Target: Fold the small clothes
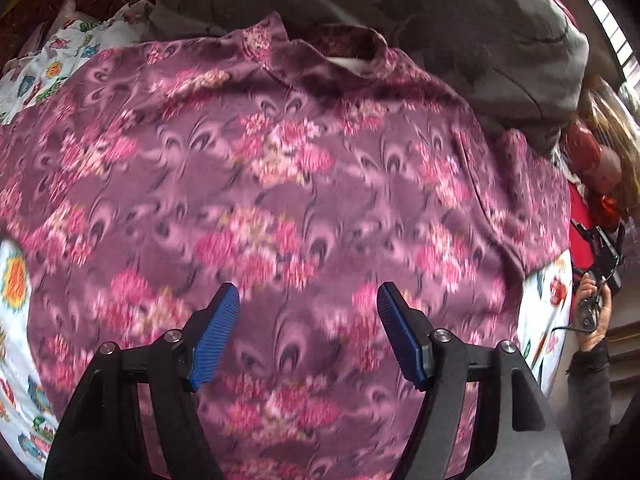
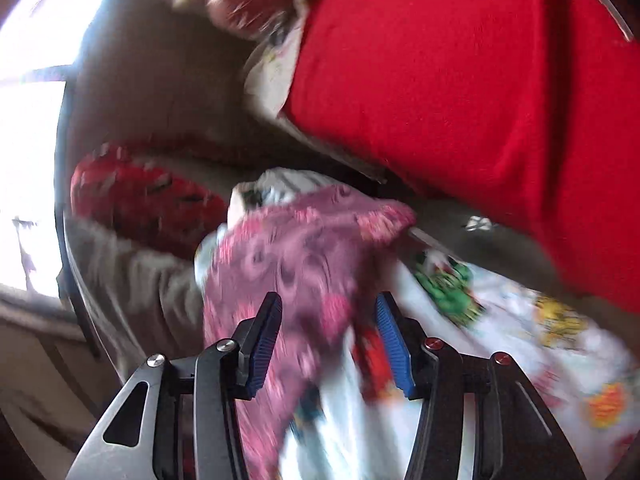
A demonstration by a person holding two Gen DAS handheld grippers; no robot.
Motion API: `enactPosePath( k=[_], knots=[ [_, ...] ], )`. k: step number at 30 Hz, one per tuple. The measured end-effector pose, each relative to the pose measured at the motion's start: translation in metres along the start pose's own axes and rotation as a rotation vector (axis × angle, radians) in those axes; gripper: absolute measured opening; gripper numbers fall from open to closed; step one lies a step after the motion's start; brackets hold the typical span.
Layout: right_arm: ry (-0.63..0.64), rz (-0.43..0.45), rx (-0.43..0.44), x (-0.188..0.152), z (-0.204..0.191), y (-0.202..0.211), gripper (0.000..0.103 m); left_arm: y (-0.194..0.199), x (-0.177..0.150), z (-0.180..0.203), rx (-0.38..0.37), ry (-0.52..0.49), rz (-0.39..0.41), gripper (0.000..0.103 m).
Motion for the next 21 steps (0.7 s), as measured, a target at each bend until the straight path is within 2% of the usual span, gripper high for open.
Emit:
enactPosePath(
  k=[2, 3, 4, 5, 11, 15, 21],
  knots=[
    [-0.015, 0.048, 0.014, 0.007, -0.001, -0.001, 0.054, -0.002, 0.008, 0.002, -0.003, 0.017, 0.000, 0.071],
    [-0.003, 0.068, 0.014, 0.010, -0.003, 0.002, 0.047, -0.004, 0.009, 0.002, -0.002, 0.027, 0.000, 0.071],
    [0.023, 0.092, 0.007, 0.012, -0.008, 0.007, 0.037, -0.006, 0.011, 0.002, -0.004, 0.038, -0.001, 0.071],
    [0.058, 0.113, -0.004, 0.014, -0.015, 0.013, 0.009, -0.012, 0.013, -0.001, -0.010, 0.045, -0.004, 0.071],
    [0.232, 0.252, -0.151, 0.016, -0.058, 0.068, 0.009, -0.018, 0.018, -0.012, -0.048, 0.062, 0.002, 0.071],
    [0.304, 0.232, -0.266, 0.004, -0.078, 0.070, 0.009, -0.012, 0.015, -0.020, -0.073, 0.075, 0.006, 0.071],
    [0.433, 0.193, -0.310, -0.042, -0.113, 0.062, 0.009, 0.001, 0.010, -0.035, -0.102, 0.122, 0.041, 0.071]
  ],
)
Point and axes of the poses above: each gripper's, at about its wrist camera, not at the fingertips, and y roughly against the way its jaws point, z to its right, x to its top, the point moved 3 cm from there along -y, roughly the way its jaws point, and after that the axes turned 15 degrees about -z, right-handed, at the moved point
